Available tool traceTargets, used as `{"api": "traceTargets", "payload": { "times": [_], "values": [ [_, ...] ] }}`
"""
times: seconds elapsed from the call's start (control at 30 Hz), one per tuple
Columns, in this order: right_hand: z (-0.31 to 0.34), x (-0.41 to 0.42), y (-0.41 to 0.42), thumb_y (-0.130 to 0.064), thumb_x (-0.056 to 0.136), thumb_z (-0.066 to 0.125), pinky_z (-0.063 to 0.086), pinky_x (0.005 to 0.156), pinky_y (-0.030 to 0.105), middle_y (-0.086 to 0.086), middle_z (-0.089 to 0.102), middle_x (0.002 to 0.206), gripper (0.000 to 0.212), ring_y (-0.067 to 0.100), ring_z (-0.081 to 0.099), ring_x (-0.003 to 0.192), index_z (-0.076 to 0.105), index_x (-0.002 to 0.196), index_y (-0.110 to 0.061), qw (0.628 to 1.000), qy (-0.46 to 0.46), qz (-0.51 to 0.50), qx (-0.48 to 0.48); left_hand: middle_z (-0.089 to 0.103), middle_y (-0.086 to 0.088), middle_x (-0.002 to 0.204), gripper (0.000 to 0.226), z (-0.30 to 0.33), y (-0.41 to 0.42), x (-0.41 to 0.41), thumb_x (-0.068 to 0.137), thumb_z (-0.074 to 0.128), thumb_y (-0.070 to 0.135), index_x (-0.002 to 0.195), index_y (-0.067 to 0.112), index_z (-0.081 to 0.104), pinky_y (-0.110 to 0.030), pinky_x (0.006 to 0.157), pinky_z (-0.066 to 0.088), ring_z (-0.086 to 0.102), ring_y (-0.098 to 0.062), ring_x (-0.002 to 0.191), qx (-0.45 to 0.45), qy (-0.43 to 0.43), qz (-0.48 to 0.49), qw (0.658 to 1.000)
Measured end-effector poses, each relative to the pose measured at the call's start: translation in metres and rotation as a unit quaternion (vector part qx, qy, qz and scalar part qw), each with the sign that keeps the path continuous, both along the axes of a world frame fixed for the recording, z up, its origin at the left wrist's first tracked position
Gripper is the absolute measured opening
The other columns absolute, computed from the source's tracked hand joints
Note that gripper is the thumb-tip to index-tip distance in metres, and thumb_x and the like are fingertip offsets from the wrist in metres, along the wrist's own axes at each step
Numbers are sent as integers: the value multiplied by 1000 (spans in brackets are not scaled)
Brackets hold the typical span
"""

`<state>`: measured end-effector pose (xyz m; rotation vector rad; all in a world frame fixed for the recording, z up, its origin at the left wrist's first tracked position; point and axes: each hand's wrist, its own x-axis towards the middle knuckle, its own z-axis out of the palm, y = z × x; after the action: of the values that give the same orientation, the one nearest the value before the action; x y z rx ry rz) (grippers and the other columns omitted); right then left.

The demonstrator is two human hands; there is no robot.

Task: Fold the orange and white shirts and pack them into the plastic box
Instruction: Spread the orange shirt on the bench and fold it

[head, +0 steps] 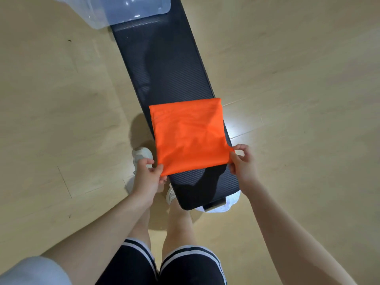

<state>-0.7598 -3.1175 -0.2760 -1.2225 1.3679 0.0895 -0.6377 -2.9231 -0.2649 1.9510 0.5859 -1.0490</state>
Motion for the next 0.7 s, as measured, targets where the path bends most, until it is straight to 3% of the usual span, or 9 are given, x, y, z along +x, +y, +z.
{"api": "traceTargets", "payload": {
  "times": [0.1,0.17,0.23,0.3,0.37,0.43,0.6,0.7],
  "values": [
    [15,10,-9,-4,92,49,37,50,16,2,43,58,21,1,42,44,59,79,-17,998,-37,56,-2,62,-5,96,14,15,-4,19,95,47,17,90,23,58,-23,70,47,58,-12,69,-35,-41,-64,996],
    [18,21,-20,-3,88,56,43,60,16,-2,51,66,12,-3,51,53,61,92,-13,992,-60,108,11,63,-3,107,11,21,-10,37,91,54,26,100,24,61,-25,80,46,60,-11,84,-55,-58,-122,989],
    [12,34,-34,-1,80,64,45,70,20,-7,53,73,26,2,54,66,59,103,-12,976,-44,210,-30,61,1,105,37,20,-19,53,82,66,30,117,21,56,-26,83,43,58,-13,93,-39,-101,-220,970],
    [4,51,-43,-8,77,67,42,69,27,-10,51,67,19,9,50,66,60,92,-17,954,-15,276,-111,61,0,95,38,16,-29,68,80,69,28,114,18,56,-25,77,42,57,-15,86,-14,-164,-271,949],
    [-5,70,-49,-18,80,65,37,64,31,-6,49,61,8,12,44,61,57,76,-18,960,-18,242,-142,60,1,84,18,9,-39,84,85,62,29,97,17,60,-21,67,41,56,-13,76,1,-214,-259,942],
    [-15,88,-54,-29,78,61,36,63,35,3,51,63,20,17,44,63,58,73,-10,973,-28,178,-146,58,1,78,19,-1,-48,100,89,54,34,87,16,58,-21,59,37,53,-14,72,18,-236,-255,938],
    [-52,124,-70,-34,79,59,39,64,37,9,53,66,36,23,48,68,57,77,1,974,8,142,-175,58,-11,71,35,-36,-67,134,89,51,36,80,3,60,-37,67,41,52,-23,70,30,-284,-255,924],
    [-71,133,-75,-31,83,57,37,64,32,5,55,68,25,25,53,73,58,82,-6,963,60,167,-204,58,-11,75,33,-57,-73,143,90,51,34,81,3,59,-35,67,40,54,-27,74,64,-286,-265,919]
  ]
}}
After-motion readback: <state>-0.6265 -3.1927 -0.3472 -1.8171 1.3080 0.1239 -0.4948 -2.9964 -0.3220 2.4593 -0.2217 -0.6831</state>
